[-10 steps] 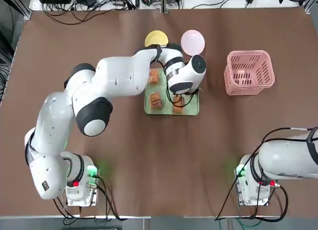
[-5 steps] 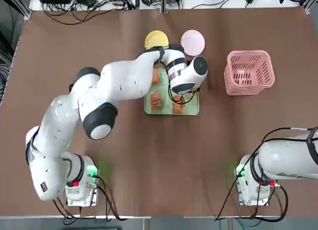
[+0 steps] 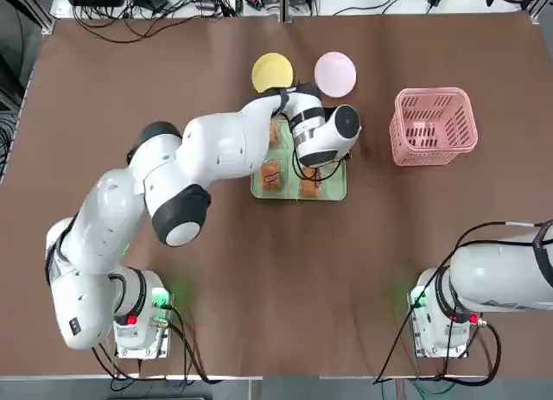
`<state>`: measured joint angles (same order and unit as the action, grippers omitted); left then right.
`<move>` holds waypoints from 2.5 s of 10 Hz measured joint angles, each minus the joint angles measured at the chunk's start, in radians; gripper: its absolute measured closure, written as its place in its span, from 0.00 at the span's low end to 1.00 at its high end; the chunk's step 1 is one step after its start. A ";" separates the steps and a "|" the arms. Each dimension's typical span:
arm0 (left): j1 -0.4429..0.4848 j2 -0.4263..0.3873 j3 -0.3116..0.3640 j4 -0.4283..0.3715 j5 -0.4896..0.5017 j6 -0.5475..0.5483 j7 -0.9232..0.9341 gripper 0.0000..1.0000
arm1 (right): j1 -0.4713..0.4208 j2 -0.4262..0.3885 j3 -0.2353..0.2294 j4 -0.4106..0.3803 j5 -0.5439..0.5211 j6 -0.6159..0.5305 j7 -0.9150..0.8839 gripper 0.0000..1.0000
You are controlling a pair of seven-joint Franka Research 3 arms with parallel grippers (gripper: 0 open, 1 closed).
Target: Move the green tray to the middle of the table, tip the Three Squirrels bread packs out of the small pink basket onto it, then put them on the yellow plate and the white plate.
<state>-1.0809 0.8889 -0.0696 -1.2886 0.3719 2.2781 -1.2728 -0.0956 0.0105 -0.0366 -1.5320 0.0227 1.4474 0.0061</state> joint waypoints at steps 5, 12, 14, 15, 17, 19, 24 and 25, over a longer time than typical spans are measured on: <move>0.000 0.020 0.024 0.006 0.000 0.040 0.003 0.00 | 0.000 0.000 0.000 0.000 0.000 0.000 0.000 0.02; 0.001 0.040 0.074 0.008 0.000 0.084 0.003 0.00 | 0.000 0.000 0.000 0.000 0.000 0.000 0.000 0.02; 0.002 0.043 0.086 0.008 0.000 0.111 0.003 0.00 | 0.000 0.000 0.000 0.000 0.000 0.000 0.000 0.02; 0.003 0.044 0.091 0.009 0.000 0.122 0.003 0.00 | 0.000 0.000 0.000 0.000 0.000 -0.001 0.000 0.02; 0.004 0.046 0.103 0.010 0.000 0.140 0.003 0.00 | 0.000 0.000 0.000 0.000 0.000 -0.001 0.000 0.02; 0.006 0.046 0.107 0.021 -0.007 0.127 0.003 0.00 | 0.000 0.000 0.000 0.000 0.000 -0.001 0.000 0.02; -0.001 -0.018 0.090 0.043 -0.166 -0.078 0.002 0.00 | -0.002 0.000 0.000 0.000 0.000 -0.002 0.000 0.02; -0.001 -0.025 0.080 0.040 -0.172 -0.118 0.002 0.00 | -0.002 0.000 0.000 0.000 0.000 -0.002 0.000 0.02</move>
<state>-1.0820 0.8638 0.0108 -1.2487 0.2001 2.1597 -1.2706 -0.0979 0.0106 -0.0369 -1.5323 0.0227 1.4454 0.0061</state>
